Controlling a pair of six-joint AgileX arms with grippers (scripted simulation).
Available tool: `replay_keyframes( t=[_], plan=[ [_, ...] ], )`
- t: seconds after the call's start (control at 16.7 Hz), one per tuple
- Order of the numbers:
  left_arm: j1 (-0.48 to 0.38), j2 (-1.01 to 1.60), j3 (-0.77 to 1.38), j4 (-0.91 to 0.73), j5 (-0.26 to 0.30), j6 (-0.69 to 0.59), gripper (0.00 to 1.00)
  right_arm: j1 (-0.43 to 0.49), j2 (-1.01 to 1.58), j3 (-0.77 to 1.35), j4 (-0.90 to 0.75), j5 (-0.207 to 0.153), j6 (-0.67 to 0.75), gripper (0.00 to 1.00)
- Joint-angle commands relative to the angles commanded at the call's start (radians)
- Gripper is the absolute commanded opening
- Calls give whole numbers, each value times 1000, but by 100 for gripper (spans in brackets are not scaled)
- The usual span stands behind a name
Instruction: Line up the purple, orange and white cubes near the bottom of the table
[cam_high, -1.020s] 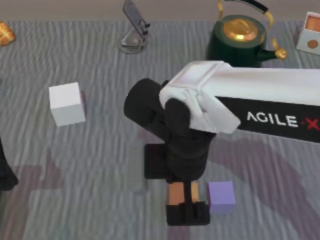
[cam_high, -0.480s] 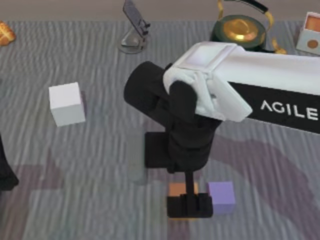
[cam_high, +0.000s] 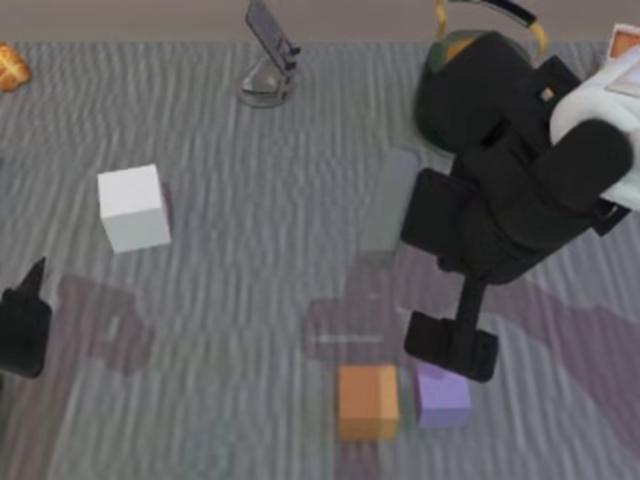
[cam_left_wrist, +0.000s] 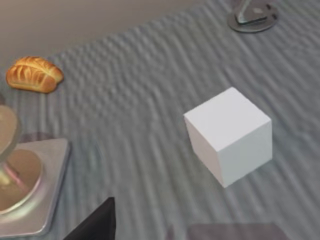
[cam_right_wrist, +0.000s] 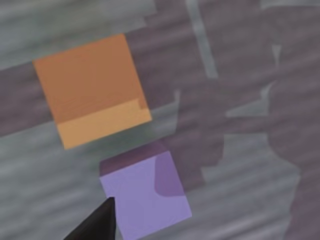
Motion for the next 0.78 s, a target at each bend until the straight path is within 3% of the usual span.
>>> replay_keyframes(
  t=[0.42,0.78],
  plan=[
    [-79,797,598,-488,56,396,100,-266,-564,-460,317,-16,196,100],
    [-115,1410,1086,-801,16,672,100,-487,-1075,-867,585,-11,370,100]
  ],
)
